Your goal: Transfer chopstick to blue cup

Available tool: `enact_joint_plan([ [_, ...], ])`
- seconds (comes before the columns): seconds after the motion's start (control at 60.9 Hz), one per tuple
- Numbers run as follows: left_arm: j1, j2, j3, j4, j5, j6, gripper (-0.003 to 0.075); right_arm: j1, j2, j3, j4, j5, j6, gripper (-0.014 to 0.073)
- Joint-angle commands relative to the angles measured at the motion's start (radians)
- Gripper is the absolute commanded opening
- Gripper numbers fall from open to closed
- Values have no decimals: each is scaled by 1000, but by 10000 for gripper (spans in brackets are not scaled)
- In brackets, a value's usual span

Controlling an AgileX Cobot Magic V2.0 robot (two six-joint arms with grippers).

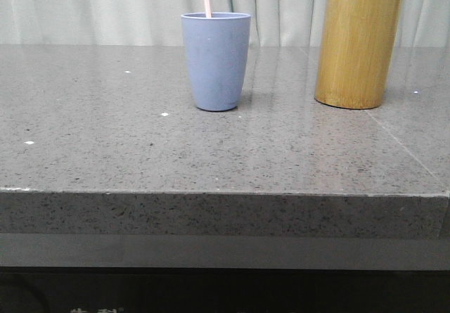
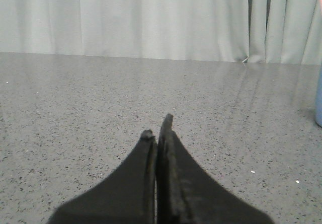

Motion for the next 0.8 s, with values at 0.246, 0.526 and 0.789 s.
enact_joint_plan([
  [0.246, 1, -25, 8, -1, -76, -8, -19, -73, -269, 378, -20, -545, -7, -67],
  [0.526, 1, -25, 8, -1, -76, -8, -19, -122, -501, 758, -19, -841, -7, -67],
  [0.789, 1, -25, 8, -1, -76, -8, -19, -136, -522, 823, 9, -872, -6, -67],
])
